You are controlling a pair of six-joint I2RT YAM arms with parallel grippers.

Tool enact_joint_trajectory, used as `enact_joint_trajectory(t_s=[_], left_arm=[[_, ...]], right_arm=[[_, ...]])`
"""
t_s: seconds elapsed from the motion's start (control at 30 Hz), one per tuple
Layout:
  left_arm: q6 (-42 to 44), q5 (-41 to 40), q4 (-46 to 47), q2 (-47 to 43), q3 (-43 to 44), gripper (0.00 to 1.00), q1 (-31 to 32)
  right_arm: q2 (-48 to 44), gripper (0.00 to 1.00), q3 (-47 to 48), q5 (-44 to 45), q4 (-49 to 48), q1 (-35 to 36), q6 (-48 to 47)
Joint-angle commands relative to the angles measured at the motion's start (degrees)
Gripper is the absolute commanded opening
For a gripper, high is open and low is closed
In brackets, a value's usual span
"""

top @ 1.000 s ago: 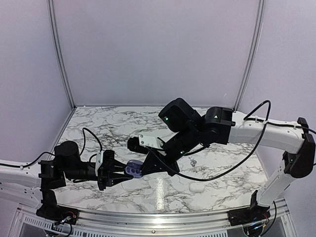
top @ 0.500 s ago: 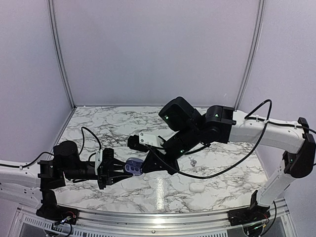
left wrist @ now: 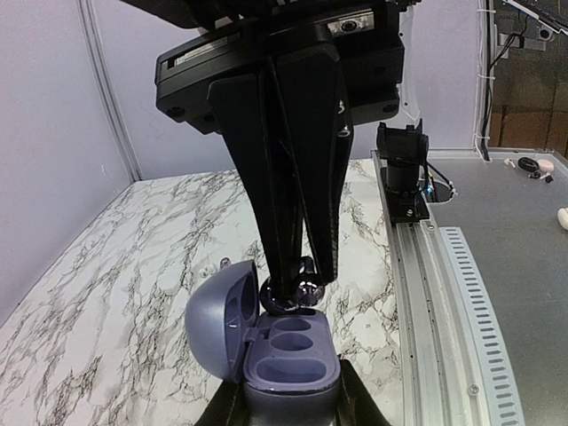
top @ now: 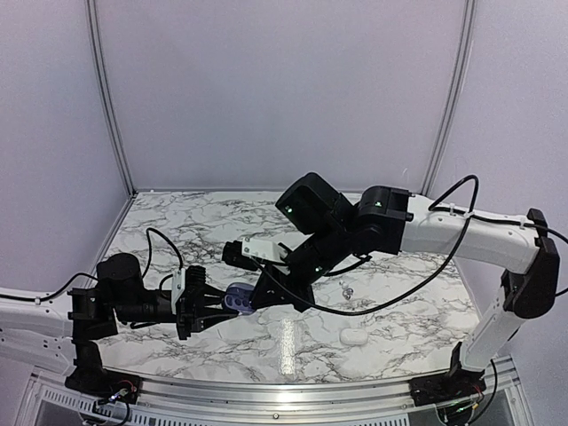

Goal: Insert the wireless bluetooth earbuds into the charging case
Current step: Insert the right earbud into the right side groove of the charging case.

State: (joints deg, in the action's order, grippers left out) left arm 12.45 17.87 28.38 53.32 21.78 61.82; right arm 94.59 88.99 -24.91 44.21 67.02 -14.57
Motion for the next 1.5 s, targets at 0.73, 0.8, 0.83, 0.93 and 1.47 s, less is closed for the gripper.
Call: enact_joint_trajectory(t_s=[0.73,0.8,0.83,0.93,1.47], left_arm=[[1.5,-2.5,0.7,-0.4,0.9,0.00,0.1],[1.4,-2.5,0.7,-0.3,0.9,0.00,0.1],[1.5,-2.5,0.7,-0.3,0.8,0.00,0.1],[1.6,-2.5,0.7,-0.4,0.8,0.00,0.2],[1.6,1.0,0.8,-2.6,0.5,0.00,0.4]], right_arm=[[4.5,0.00,8.4,-1.4,4.9,0.4,3.4],[4.8,0.00,9.1,-1.6,5.5,0.4,3.4],[4.8,0.00,9.1,-1.6,5.7,0.4,3.5],[4.9,0.00,9.2,-1.7,6.2,0.4,3.7],[5.8,0.00,10.3,-1.0,6.2,0.1,3.2]])
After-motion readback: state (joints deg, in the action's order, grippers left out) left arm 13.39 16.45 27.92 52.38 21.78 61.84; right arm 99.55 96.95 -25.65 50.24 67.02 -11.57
